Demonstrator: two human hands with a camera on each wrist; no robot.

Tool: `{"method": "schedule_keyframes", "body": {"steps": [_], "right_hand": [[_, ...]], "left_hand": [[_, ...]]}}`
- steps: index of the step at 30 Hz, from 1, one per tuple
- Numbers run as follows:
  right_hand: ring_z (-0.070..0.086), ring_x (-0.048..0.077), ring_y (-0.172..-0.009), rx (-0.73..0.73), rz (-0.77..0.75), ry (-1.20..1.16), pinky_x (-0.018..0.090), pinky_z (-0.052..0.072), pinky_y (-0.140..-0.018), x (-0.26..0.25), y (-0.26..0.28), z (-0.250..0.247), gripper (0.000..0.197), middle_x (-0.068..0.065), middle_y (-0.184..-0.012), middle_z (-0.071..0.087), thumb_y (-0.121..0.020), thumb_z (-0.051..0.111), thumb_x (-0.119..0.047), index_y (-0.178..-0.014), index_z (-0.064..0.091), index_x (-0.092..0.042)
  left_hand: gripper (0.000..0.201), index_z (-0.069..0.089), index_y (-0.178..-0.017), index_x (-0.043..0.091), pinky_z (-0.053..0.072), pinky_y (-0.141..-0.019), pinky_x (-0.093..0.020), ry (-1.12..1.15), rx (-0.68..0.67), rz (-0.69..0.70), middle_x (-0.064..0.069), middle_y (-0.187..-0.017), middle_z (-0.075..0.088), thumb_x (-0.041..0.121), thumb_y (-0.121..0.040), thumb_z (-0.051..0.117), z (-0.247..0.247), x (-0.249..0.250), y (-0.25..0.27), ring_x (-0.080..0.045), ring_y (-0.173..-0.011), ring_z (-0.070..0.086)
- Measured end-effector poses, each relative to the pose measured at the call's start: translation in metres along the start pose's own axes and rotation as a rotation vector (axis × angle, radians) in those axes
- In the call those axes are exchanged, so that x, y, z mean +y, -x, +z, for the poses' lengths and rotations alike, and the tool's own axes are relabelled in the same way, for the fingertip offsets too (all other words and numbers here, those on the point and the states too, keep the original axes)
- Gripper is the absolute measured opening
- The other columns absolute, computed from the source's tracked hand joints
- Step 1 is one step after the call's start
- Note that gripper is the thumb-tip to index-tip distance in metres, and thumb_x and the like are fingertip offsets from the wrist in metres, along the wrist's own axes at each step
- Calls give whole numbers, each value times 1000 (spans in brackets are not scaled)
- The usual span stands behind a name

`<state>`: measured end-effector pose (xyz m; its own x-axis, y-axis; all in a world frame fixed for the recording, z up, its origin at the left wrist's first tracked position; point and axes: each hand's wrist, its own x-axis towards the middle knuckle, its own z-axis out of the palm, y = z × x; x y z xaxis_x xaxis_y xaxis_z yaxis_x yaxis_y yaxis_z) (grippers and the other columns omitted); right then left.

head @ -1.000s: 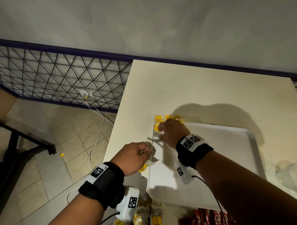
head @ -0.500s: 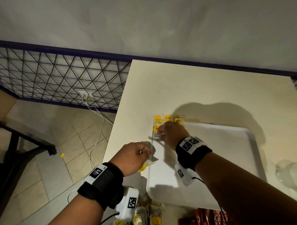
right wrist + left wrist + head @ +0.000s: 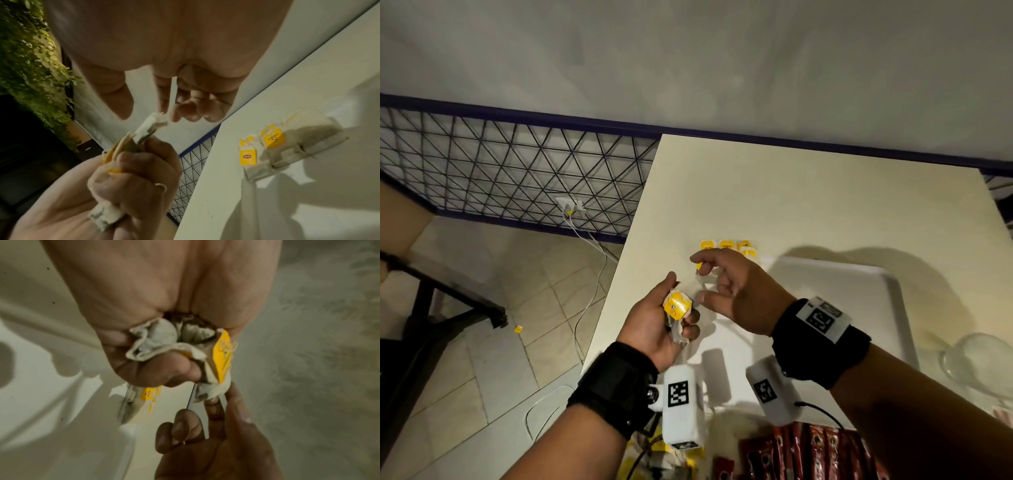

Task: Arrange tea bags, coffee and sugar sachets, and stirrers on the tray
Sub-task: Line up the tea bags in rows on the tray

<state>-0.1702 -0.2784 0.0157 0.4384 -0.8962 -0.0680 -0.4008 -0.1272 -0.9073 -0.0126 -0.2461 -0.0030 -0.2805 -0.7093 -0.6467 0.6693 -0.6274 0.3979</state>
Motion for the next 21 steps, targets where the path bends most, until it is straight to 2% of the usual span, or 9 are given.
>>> {"method": "schedule_keyframes", "body": {"steps": [2,5,7,9,12,15,17,19,21], "right_hand": [[44,3,-58,-6,-16,16,11,34,-63,-5,9,-5,30,-10,-93,54,-79,75,-24,-105,61,-29],[45,1,-55,-86,39,52,11,32,-58,-10,20,-12,10,-20,-67,55,-84,72,-17,-87,63,-18],[44,3,-51,-90,91,-88,15,36,-55,-9,29,-16,13,-14,-61,53,-87,68,-12,-81,58,-17],[50,11,-48,-11,157,-334,21,42,-51,-8,37,-18,16,2,-65,53,-90,62,-2,-80,54,-13],[61,17,-50,33,185,-574,25,50,-52,-9,50,-21,17,8,-66,60,-91,56,5,-81,50,-8],[64,19,-57,13,214,-517,34,52,-61,-5,57,-22,20,4,-65,64,-89,57,7,-80,51,-10],[62,15,-59,27,217,-470,36,50,-66,-2,60,-24,21,0,-67,61,-86,61,7,-84,54,-13],[59,9,-63,38,188,-487,31,50,-64,-3,63,-27,19,-3,-71,59,-78,67,-7,-91,59,-18],[60,9,-68,37,162,-508,25,49,-62,-4,64,-29,20,-3,-77,62,-74,67,-17,-93,62,-20]], "left_hand": [[28,54,-90,13,33,-37,-17,-54,4,22,-3,-59,50,41,-88,51,7,-8,5,-13,-41,46],[35,55,-78,15,33,-37,-17,-119,23,87,-4,-60,49,48,-86,51,15,-17,14,-12,-42,44],[42,54,-74,15,30,-36,-17,-134,28,160,-3,-57,48,56,-83,50,19,-21,22,-11,-40,40],[43,55,-80,13,27,-37,-17,-246,55,279,-3,-58,48,56,-82,62,17,-26,26,-11,-40,35],[34,61,-87,10,30,-43,-21,-531,91,461,-8,-61,53,31,-67,79,19,-34,38,-18,-44,32],[18,66,-87,8,35,-44,-20,-819,138,590,2,-52,57,13,-77,80,31,-26,49,-15,-39,39],[8,69,-83,18,37,-43,-18,-1128,150,666,2,-51,59,14,-82,75,41,-16,53,-9,-40,43],[14,68,-77,31,41,-50,-21,-1427,129,700,-1,-61,64,21,-81,76,48,-7,57,-10,-48,50],[18,65,-75,36,43,-57,-20,-1590,73,709,4,-64,65,22,-81,76,54,-2,60,-6,-55,54]]}}
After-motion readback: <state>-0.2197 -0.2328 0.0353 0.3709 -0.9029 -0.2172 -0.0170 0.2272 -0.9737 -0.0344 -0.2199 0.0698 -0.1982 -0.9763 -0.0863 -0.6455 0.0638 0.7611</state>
